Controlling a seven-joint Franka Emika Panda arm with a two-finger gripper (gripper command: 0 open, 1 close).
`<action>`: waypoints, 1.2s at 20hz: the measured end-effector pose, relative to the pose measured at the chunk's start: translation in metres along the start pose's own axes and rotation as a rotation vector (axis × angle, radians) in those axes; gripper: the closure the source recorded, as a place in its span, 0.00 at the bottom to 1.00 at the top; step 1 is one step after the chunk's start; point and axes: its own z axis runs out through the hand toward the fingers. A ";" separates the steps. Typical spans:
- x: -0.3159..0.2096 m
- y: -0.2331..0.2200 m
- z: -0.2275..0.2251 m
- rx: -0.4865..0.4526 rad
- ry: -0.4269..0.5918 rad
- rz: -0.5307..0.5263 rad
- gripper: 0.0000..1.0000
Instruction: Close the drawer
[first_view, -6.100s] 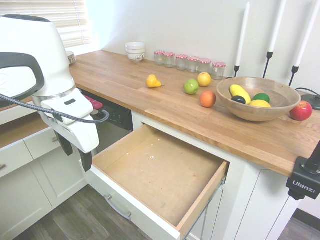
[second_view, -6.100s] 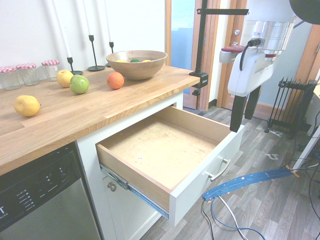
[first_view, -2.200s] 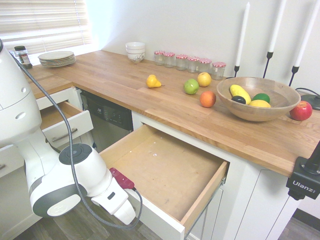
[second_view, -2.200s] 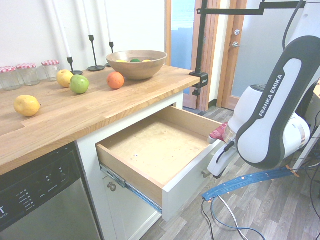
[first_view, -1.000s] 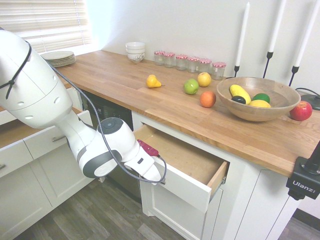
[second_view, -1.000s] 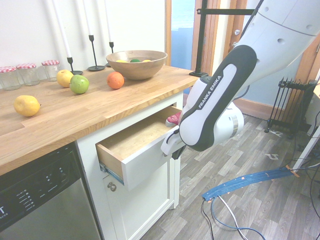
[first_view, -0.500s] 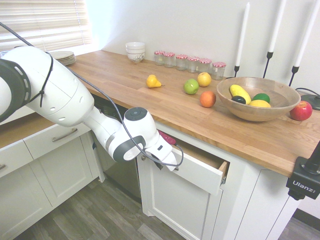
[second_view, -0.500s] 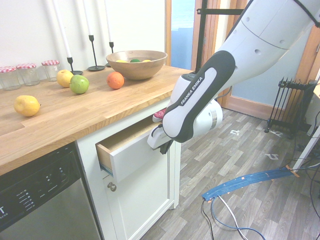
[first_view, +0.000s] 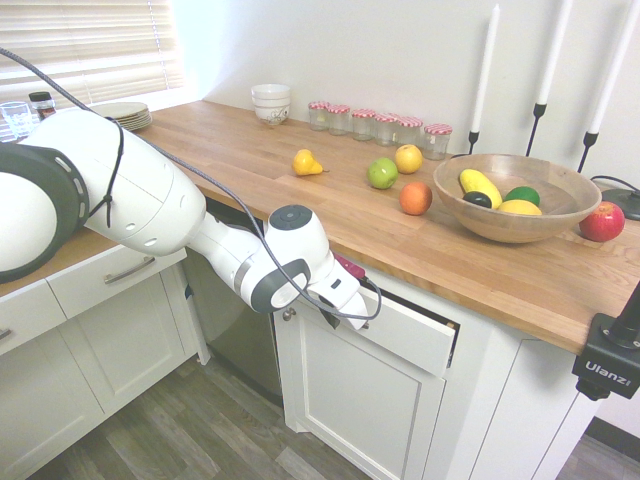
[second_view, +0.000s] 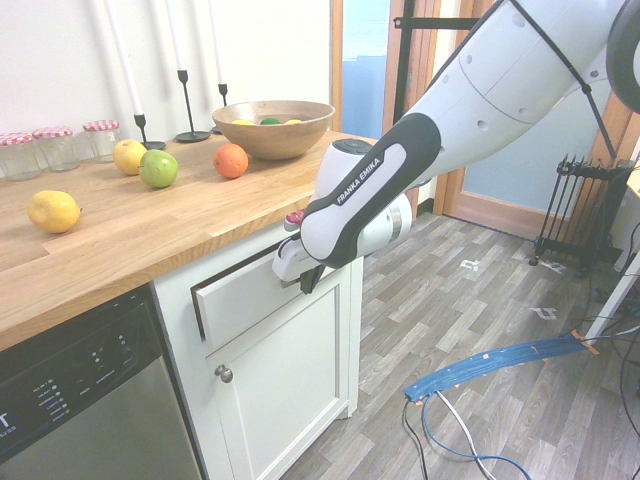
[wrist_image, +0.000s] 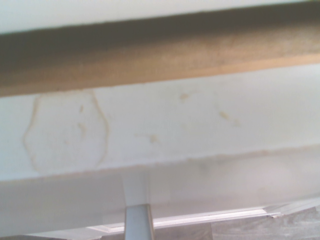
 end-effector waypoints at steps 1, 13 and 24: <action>0.000 0.000 0.001 -0.002 0.000 0.000 1.00; -0.002 -0.003 0.002 0.000 0.005 -0.007 1.00; 0.006 -0.018 -0.010 0.042 0.037 -0.010 1.00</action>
